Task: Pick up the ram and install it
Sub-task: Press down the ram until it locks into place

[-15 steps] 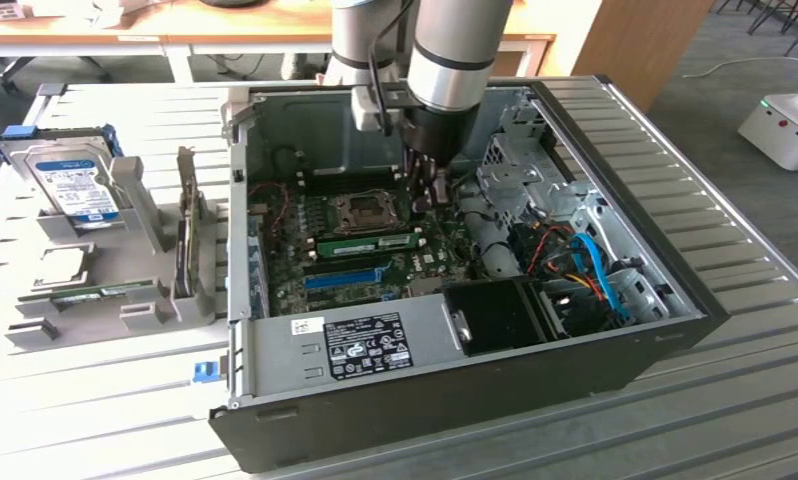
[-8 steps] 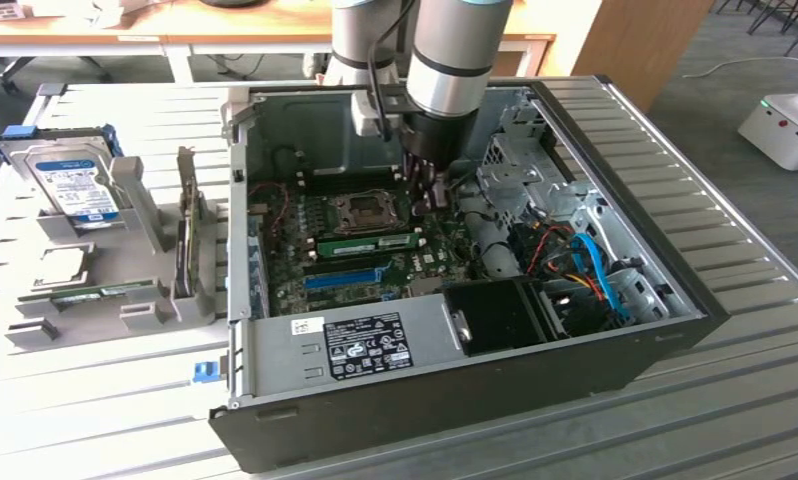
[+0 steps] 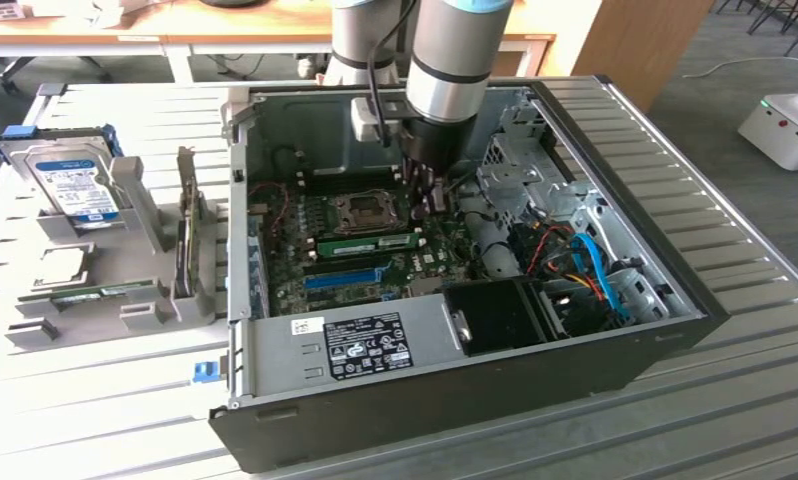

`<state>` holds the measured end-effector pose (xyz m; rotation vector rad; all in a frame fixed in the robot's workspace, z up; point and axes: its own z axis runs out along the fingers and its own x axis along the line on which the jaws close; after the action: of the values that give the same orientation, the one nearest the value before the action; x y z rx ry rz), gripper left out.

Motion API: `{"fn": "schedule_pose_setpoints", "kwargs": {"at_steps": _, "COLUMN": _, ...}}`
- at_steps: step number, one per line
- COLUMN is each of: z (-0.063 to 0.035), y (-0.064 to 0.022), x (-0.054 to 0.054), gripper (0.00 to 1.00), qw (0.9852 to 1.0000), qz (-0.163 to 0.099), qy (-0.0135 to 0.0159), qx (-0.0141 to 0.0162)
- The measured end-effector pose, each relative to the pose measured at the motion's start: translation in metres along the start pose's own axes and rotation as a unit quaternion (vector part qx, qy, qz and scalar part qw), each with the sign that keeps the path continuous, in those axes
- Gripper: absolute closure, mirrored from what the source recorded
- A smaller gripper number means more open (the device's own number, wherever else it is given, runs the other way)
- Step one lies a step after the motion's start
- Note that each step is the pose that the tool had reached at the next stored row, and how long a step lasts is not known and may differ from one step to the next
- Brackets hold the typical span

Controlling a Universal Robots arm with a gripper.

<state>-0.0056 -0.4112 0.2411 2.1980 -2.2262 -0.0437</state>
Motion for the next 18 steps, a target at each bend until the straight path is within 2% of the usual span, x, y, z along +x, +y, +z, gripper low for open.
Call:
{"fn": "schedule_pose_setpoints", "kwargs": {"at_steps": 10, "z": 0.0031, "y": -0.0002, "x": 0.0000, "gripper": 0.89, "qw": 1.0000, "qz": 0.000, "qy": 0.0000, "qx": 0.0000}}
{"fn": "schedule_pose_setpoints", "kwargs": {"at_steps": 18, "z": 0.0032, "y": -0.0039, "x": 0.0000, "gripper": 0.89, "qw": 1.0000, "qz": 0.000, "qy": -0.0001, "qx": 0.0000}}
